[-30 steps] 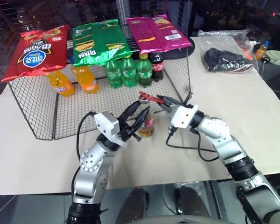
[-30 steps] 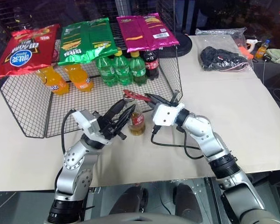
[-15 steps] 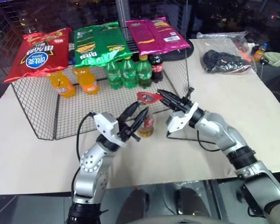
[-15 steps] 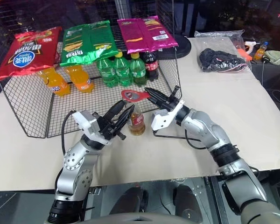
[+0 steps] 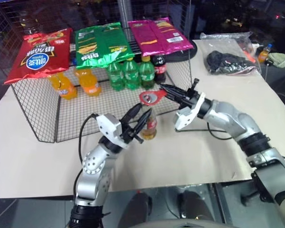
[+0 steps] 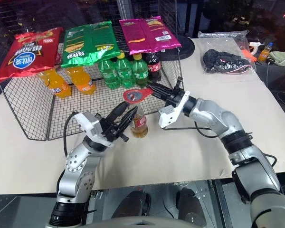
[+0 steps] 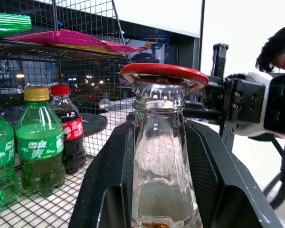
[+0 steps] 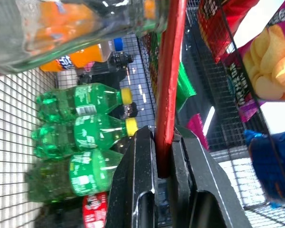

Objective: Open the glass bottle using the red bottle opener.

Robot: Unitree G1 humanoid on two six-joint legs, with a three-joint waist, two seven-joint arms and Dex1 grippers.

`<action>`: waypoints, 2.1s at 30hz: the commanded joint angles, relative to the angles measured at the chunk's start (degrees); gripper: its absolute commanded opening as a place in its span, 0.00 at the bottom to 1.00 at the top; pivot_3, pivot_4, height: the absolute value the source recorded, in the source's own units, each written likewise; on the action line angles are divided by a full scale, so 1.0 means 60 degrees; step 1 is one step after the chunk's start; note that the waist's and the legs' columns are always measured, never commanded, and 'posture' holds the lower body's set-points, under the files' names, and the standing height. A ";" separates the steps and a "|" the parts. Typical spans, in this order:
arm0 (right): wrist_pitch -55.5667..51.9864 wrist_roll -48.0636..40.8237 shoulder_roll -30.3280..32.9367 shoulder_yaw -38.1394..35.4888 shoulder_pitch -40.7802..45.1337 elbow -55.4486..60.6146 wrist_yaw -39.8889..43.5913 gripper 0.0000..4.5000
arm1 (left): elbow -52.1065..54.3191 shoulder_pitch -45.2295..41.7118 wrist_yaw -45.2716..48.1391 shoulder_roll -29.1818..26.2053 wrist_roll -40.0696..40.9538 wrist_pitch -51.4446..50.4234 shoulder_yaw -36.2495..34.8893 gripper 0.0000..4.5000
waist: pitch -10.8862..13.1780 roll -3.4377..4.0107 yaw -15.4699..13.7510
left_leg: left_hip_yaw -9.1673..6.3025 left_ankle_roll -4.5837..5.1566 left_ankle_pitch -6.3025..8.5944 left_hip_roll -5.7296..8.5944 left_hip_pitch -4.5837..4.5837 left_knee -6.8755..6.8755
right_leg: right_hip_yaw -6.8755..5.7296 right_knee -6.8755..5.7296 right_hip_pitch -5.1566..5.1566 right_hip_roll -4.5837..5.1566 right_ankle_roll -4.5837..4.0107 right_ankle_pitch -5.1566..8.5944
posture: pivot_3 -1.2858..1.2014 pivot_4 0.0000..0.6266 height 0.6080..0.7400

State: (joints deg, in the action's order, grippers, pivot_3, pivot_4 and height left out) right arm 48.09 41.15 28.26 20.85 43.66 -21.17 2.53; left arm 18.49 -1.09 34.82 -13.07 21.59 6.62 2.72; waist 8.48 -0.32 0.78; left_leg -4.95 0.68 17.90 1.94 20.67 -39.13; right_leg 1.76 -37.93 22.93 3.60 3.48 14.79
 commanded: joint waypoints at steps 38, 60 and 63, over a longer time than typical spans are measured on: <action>-0.0546 -0.2175 -0.0901 -0.0981 -0.0901 0.0351 -0.0385 0.00 | 0.0058 0.0175 -0.0039 0.0009 0.0079 -0.0305 0.0281 0.47 | 0.0006 0.0004 0.0002 | 0.0000 0.0002 0.0001 -0.0003 0.0010 0.0018 | 0.0002 0.0019 0.0007 0.0001 -0.0001 0.0001 | 0.52 0.24 1.00; -0.0800 -0.2680 -0.0971 -0.1095 -0.1128 0.0280 -0.0212 0.00 | 0.0226 0.0334 0.0132 -0.0125 0.0170 -0.0350 0.0270 0.63 | 0.0024 0.0001 0.0023 | 0.0018 0.0001 0.0001 -0.0009 0.0030 0.0068 | 0.0019 0.0045 0.0042 -0.0001 -0.0002 0.0001 | 0.52 0.24 1.00; -0.0921 -0.2863 -0.0982 -0.1171 -0.1142 0.0243 -0.0150 0.00 | 0.0298 0.0440 0.0203 -0.0248 0.0209 -0.0398 0.0246 0.63 | 0.0024 0.0001 0.0022 | 0.0020 0.0001 0.0001 -0.0010 0.0030 0.0071 | 0.0023 0.0046 0.0045 -0.0001 -0.0002 0.0001 | 0.52 0.24 1.00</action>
State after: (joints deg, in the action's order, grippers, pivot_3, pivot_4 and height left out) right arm 42.75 26.07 22.44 15.84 36.61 -20.81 1.72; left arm 18.21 0.85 35.29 -14.02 22.34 4.28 4.20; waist 8.62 -0.31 0.92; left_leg -4.82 0.69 17.91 1.88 20.85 -38.70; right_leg 1.91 -37.66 23.21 3.60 3.47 14.80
